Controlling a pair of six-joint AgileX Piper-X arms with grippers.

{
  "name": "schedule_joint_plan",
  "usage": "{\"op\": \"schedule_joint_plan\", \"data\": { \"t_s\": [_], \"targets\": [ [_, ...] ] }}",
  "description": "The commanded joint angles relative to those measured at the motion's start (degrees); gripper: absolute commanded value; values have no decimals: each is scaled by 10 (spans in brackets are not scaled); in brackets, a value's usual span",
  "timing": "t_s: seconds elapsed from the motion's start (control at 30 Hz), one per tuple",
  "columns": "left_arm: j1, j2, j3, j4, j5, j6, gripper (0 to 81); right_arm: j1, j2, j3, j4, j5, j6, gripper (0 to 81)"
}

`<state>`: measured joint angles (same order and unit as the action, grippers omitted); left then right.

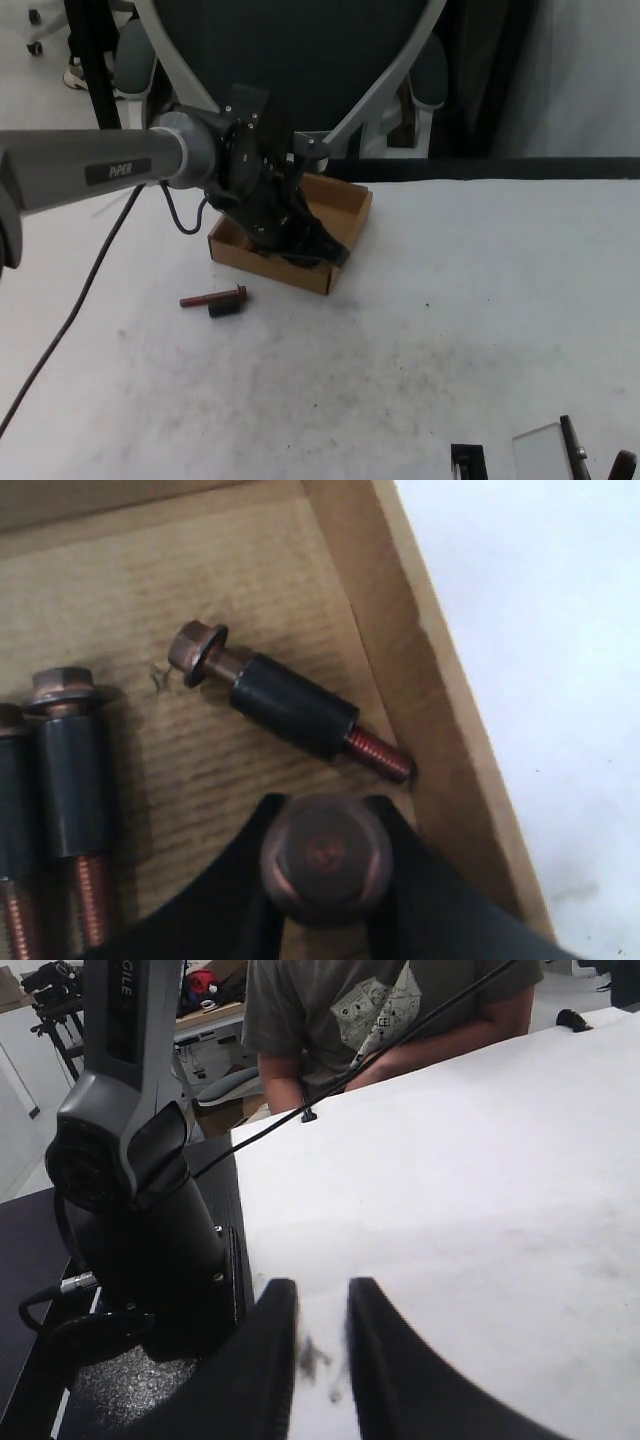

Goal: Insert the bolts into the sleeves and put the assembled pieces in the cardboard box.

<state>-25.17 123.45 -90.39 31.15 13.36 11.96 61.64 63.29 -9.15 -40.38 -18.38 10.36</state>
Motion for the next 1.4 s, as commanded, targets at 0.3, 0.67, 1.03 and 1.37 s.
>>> {"op": "schedule_joint_plan", "data": {
  "t_s": [0.3, 0.67, 1.03, 1.37],
  "targets": [
    [-1, -36, -36, 17, 13, -16, 512, 1, -3, 0, -2, 1, -4, 183],
    [-1, -142, -34, 204, 48, 77, 510, 1, -3, 0, 51, 31, 13, 183],
    [6, -148, -24, 378, -35, 200, 510, 1, -3, 0, 62, -23, 51, 183],
    [52, -148, -10, 351, -58, 262, 510, 1, -3, 0, 62, -34, 31, 183]
  ]
}}
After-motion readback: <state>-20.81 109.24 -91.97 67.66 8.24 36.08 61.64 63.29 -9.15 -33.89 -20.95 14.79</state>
